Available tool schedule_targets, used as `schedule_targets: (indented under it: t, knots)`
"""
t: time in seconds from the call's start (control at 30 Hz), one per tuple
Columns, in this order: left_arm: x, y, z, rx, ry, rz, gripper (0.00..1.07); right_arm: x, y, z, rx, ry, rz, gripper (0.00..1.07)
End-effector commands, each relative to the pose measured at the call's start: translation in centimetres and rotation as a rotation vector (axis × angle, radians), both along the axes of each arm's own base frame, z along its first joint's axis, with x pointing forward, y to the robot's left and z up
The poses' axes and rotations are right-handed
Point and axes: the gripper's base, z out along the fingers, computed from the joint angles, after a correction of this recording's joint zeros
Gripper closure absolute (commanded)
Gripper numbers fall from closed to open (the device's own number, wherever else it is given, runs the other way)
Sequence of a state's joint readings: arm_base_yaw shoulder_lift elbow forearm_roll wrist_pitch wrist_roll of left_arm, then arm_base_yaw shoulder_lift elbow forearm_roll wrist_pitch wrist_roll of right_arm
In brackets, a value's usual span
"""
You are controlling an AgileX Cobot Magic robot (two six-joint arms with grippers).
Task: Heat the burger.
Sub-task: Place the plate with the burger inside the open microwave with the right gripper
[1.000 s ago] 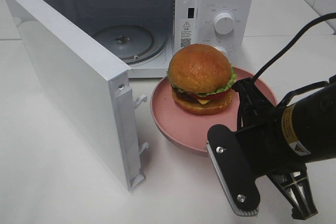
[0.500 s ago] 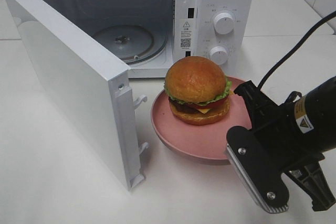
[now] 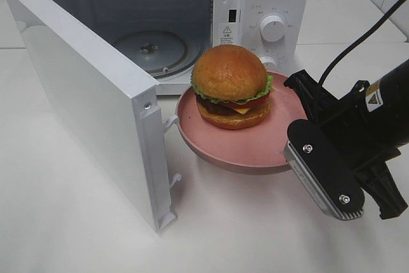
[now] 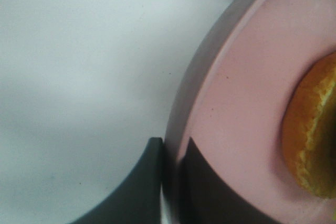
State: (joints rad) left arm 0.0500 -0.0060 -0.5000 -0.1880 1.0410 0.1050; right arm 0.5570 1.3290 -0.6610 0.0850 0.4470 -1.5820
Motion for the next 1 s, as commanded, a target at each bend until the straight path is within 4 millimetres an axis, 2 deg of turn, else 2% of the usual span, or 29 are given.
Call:
schedule_targets:
  t: [0.03,0.37,0.53,1.0]
  knots:
    - [-0.2,0.0,0.0,-0.007,-0.019,-0.001,0.07,0.8,0.3,1.2,0.034,-0.075,0.014,1.07]
    - [-0.2,0.0,0.0,-0.007,-0.019,-0.001,0.07,1.3,0.6,1.3,0.014,-0.065,0.026,1.07]
    - [-0.2,0.0,0.0,-0.007,-0.019,-0.001,0.07,2.2,1.2,1.2,0.009,-0.042,0.023,1.07]
    - [-0.2,0.0,0.0,-0.007,-0.019,-0.001,0.07,4.3,4.2,1.5,0.017,-0.041,0.068,1.07]
